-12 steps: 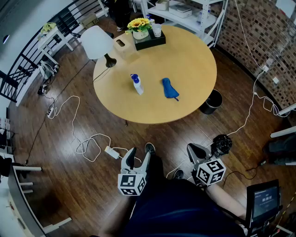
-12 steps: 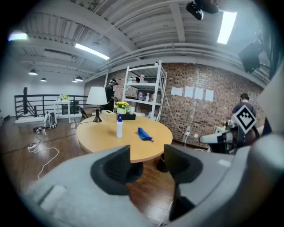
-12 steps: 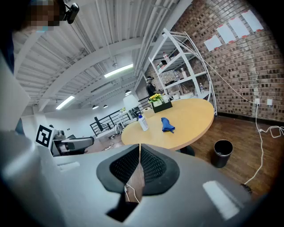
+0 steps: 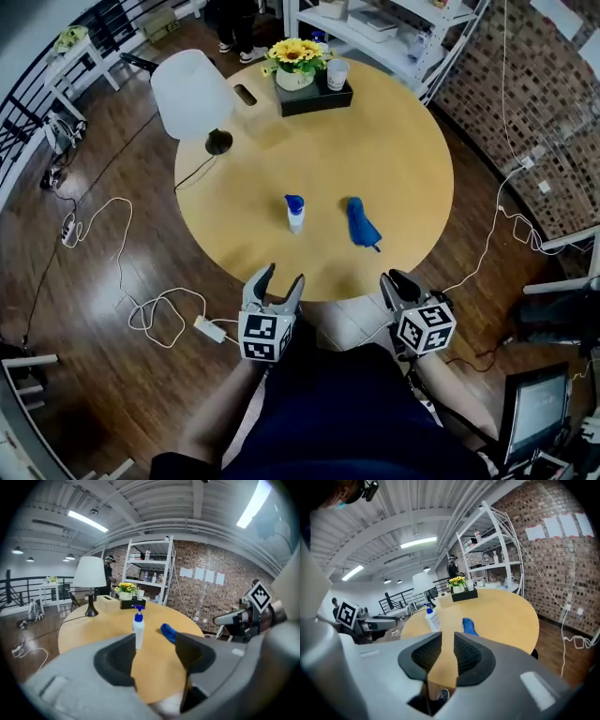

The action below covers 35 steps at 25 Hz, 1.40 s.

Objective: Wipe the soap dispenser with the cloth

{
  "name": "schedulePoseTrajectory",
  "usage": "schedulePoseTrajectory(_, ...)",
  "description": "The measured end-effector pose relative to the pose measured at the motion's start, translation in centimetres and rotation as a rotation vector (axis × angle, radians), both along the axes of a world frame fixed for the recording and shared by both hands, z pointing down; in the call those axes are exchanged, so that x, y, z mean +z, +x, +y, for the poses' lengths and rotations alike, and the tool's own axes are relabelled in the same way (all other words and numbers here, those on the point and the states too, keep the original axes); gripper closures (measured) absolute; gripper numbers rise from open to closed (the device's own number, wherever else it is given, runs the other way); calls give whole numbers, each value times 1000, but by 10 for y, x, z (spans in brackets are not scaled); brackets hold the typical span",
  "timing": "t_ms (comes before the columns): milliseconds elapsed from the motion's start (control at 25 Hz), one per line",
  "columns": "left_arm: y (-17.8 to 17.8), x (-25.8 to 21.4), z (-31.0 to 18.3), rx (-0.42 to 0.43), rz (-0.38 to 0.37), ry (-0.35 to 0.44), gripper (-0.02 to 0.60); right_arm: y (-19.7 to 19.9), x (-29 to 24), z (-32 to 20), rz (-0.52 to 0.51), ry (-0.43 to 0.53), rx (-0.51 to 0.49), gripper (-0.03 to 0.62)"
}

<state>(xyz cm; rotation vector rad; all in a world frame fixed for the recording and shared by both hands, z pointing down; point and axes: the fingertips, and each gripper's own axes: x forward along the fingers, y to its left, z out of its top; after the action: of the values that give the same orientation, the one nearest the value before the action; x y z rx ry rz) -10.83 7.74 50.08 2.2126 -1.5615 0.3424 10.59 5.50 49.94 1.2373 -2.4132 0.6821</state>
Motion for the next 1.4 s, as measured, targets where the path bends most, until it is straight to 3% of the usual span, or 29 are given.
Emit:
schedulePoseTrajectory(200,-15,15,-59,70,-74,6,311,-16,49,-80,151,-73,16,405)
schedulePoseTrajectory(360,-8,25,-74,52,-47,-60,311,-27,106,-135,279,-142,23,375)
schedulePoseTrajectory(520,4,34,-82,53,-25,-134,284,-33,157,-159,421,-222,-35,336)
schedulePoseTrajectory(600,4,38,-87,53,-54,-142,282,-36,173,-158,442,-253,-74,347)
schedulePoseTrajectory(640,3,41,-91,49,-75,-139,281,-37,175,-157,443,-251,-91,445)
schedulePoseTrajectory(720,0,46,-102,38,-99,-131,279,-42,164,-158,394,-216,-116,496)
schedulePoseTrajectory(840,0,46,-117,25,-108,-121,279,-71,110,-159,202,-120,-185,499)
schedulePoseTrajectory(960,7,52,-127,51,-129,-114,292,-111,41,-154,54,-14,-318,497)
schedulePoseTrajectory(1040,13,60,-132,89,-177,-112,311,-139,-1,-148,9,62,-428,497)
schedulePoseTrajectory(1200,15,77,-138,123,-287,-136,318,-193,-41,-121,75,162,-680,499)
schedulePoseTrajectory(1320,13,86,-138,119,-287,-162,359,-225,-30,-100,181,152,-831,499)
schedulePoseTrajectory(1400,13,86,-138,114,-271,-156,367,-239,-21,-99,236,146,-864,499)
